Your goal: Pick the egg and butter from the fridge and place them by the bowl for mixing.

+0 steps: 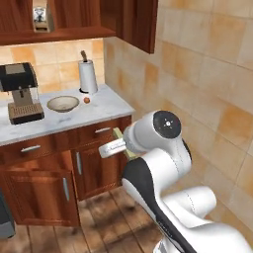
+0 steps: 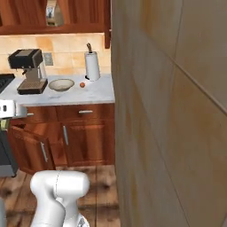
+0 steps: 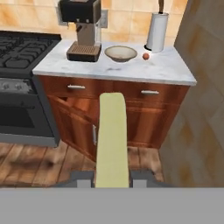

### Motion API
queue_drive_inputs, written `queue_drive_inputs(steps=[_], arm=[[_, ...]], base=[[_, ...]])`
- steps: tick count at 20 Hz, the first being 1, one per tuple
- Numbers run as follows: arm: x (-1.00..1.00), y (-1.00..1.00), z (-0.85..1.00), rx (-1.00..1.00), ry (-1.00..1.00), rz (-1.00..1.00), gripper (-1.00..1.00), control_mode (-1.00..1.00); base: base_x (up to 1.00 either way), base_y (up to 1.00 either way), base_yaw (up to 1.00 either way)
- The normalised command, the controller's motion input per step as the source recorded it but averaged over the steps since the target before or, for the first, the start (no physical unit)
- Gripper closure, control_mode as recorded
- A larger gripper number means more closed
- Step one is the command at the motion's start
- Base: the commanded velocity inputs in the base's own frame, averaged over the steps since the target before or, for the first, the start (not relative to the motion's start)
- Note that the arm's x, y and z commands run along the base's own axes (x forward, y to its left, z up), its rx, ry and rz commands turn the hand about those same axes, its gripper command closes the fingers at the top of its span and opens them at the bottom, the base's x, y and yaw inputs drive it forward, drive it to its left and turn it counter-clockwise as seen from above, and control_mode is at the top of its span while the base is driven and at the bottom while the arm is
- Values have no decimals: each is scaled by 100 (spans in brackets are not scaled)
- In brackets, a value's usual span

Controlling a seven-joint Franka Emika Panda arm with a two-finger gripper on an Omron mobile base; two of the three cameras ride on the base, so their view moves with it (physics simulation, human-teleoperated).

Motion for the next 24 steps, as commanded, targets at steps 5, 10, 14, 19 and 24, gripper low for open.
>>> queue_drive_inputs(steps=[5,10,14,19,24], arm=[[0,0,0,0,0,0,100,100],[0,0,0,0,0,0,100,100],[0,0,0,0,0,0,100,100],[0,0,0,0,0,0,100,100],[0,0,0,0,0,0,100,100]], base=[[100,0,14],[100,-2,18],[94,-32,10],[63,-34,4],[63,-7,1]])
